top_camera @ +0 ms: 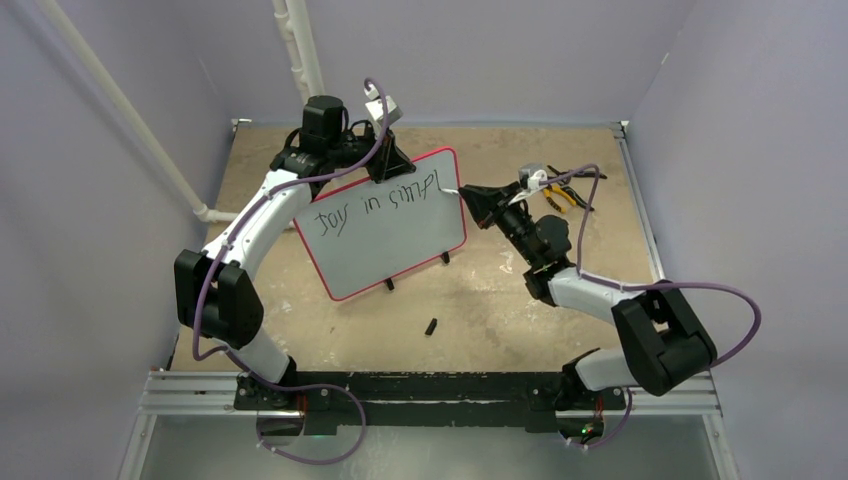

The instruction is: Write a sentence on the whiteboard

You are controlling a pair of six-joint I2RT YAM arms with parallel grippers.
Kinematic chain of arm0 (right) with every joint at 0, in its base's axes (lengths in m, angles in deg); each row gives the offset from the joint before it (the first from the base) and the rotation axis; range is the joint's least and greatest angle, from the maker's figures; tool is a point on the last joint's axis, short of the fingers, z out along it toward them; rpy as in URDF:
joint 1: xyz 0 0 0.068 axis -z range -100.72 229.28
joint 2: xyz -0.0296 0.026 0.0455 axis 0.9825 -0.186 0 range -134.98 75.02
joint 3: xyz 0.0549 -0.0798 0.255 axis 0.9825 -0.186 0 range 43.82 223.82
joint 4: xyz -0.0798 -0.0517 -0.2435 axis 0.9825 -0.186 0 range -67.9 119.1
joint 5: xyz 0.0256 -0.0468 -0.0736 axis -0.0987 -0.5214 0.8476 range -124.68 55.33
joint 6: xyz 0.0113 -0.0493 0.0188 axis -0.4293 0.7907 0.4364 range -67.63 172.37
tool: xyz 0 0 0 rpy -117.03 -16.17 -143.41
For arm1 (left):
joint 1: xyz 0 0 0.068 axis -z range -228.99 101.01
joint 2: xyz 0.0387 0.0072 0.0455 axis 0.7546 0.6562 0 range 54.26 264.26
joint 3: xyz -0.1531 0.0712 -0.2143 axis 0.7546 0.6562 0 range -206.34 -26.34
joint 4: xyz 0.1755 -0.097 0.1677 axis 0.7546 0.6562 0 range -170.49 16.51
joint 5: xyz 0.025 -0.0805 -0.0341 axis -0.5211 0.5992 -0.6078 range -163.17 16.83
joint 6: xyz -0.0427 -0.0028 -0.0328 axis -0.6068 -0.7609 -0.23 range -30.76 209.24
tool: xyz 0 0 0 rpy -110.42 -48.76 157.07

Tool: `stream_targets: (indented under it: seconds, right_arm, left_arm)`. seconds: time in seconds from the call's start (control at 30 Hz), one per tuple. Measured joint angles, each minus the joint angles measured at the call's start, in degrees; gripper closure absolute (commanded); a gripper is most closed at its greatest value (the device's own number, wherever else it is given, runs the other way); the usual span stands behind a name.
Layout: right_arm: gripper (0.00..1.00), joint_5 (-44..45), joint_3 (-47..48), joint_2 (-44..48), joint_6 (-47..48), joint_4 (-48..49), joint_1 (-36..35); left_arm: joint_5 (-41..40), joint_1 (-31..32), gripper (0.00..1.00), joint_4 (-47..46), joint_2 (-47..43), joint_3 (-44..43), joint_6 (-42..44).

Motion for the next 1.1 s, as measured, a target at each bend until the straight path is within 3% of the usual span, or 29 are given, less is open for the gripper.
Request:
stream_targets:
  seconds: [0.4,1.1]
  right_arm:
    - [1.00,0.0,-0.2,3.5,-0.2,-1.1,0.0]
    - [1.00,3.4,0.6,0.6,-0.6,-0.6,0.1]
  left_arm:
    - [0.2,0.0,1.00,0.0,-0.1,0.1,0.0]
    - [-0.1,-0.1,1.00,-0.1,-0.1,0.2,0.0]
